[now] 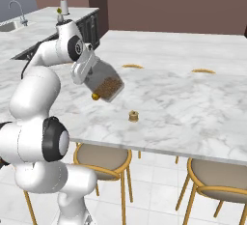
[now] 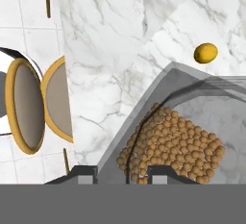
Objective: Pick the jar and candle from the dining table and place them in the open cabinet. Close the cabinet after placing the objects.
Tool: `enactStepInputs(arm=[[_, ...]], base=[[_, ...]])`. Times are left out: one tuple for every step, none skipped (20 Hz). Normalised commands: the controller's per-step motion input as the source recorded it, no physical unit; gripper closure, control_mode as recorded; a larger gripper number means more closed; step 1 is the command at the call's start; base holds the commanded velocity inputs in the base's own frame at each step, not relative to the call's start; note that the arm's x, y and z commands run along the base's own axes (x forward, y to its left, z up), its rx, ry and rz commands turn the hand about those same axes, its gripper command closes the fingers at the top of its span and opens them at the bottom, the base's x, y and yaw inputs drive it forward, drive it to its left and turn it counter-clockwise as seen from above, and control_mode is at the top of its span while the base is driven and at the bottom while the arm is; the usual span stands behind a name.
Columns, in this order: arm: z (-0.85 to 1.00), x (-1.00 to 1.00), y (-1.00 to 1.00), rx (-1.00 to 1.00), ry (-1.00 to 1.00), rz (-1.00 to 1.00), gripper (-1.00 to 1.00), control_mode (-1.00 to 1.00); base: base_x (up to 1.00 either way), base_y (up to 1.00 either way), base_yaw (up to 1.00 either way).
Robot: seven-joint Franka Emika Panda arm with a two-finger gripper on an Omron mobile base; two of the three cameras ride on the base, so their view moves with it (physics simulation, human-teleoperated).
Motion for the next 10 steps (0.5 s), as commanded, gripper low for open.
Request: enactStepInputs(arm=[[0.01,-0.36,0.0,0.0,-0.03,0.05,1.0,-1.0],[0.03,-0.35,0.0,0.0,-0.03,0.05,1.0,-1.0],[0.09,-0.34,0.0,0.0,-0.02,0.05,1.0,-1.0],[0.11,-0.31,0.0,0.0,-0.01,0.03,1.0,-1.0],[0.14,-0.3,0.0,0.0,-0.01,0.03,1.0,-1.0],[0.16,-0.29,0.0,0.0,-0.01,0.02,1.0,-1.0],[0.19,-0.21,0.0,0.0,-0.01,0.01,1.0,-1.0],[0.24,-0.19,0.0,0.0,-0.03,0.0,1.0,-1.0],[0.3,-0.14,0.0,0.0,-0.04,0.0,1.0,-1.0],[0.32,-0.1,0.0,0.0,-0.04,0.0,1.0,-1.0]], base=[[0.0,0.0,0.0],[0.0,0.0,0.0],[0.0,0.0,0.0],[0.0,0.0,0.0],[0.0,0.0,0.0],[0.0,0.0,0.0],[0.0,0.0,0.0],[0.0,0.0,0.0],[0.0,0.0,0.0],[0.0,0.0,0.0]])
